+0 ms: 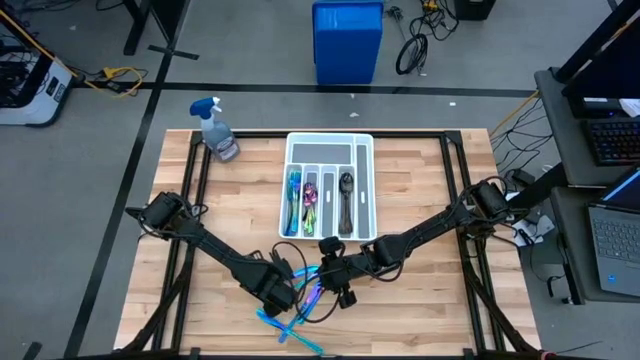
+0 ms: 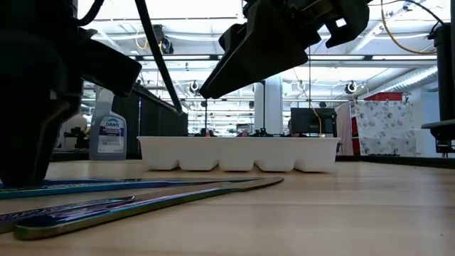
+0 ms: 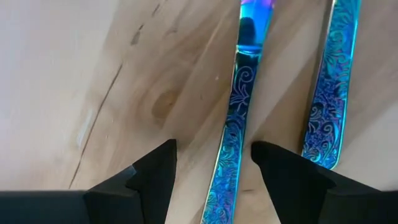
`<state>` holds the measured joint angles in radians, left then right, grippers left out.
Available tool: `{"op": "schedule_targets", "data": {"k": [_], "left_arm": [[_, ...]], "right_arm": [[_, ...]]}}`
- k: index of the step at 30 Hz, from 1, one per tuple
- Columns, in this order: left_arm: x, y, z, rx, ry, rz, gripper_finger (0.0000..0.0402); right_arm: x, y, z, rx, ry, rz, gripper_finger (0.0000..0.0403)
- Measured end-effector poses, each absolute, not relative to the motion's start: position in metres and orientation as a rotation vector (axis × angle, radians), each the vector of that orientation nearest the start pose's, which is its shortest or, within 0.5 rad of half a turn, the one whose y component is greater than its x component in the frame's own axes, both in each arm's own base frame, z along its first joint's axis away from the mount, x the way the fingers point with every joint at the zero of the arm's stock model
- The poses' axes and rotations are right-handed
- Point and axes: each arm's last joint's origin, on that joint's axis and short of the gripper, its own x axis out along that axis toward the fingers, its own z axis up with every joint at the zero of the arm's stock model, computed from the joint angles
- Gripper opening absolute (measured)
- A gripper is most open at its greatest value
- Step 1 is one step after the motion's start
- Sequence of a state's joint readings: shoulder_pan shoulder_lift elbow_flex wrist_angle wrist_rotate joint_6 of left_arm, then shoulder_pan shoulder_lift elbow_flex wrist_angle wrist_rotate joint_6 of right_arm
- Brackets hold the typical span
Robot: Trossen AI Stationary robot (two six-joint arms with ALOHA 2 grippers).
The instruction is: Sort silverware
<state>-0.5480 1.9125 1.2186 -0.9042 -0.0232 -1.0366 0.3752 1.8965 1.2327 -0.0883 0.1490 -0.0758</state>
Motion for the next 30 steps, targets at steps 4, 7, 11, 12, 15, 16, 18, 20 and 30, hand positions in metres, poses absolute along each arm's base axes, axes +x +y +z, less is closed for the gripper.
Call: {"op": "schedule_targets", "data": {"k": [4,7,11,12,15,16,18,20,30], "left_arm": [[0.287,-0.171,0.145,-0.360,1.545,0.383,0.0155],[0.290,-0.168,0.145,-0.386,1.541,0.374,0.0113],[0.295,-0.164,0.145,-0.401,1.529,0.358,0.0065],[0.295,-0.164,0.145,-0.400,1.528,0.355,0.0054],[0.297,-0.162,0.145,-0.406,1.521,0.359,0.0028],[0.298,-0.162,0.145,-0.406,1.509,0.359,0.0021],[0.299,-0.162,0.145,-0.407,1.501,0.359,0.0009],[0.299,-0.162,0.145,-0.406,1.499,0.360,0.0003],[0.303,-0.164,0.148,-0.421,1.480,0.344,0.0000]], "right_arm": [[0.378,0.144,0.184,-0.268,0.720,0.243,0.0141],[0.378,0.144,0.184,-0.268,0.719,0.243,0.0141],[0.378,0.144,0.184,-0.268,0.719,0.243,0.0141],[0.378,0.144,0.184,-0.267,0.719,0.243,0.0141],[0.378,0.144,0.184,-0.267,0.719,0.243,0.0141],[0.378,0.144,0.184,-0.267,0.718,0.243,0.0141],[0.378,0.144,0.184,-0.267,0.718,0.243,0.0141],[0.378,0.144,0.184,-0.267,0.718,0.243,0.0141],[0.378,0.144,0.184,-0.267,0.718,0.243,0.0141]]}}
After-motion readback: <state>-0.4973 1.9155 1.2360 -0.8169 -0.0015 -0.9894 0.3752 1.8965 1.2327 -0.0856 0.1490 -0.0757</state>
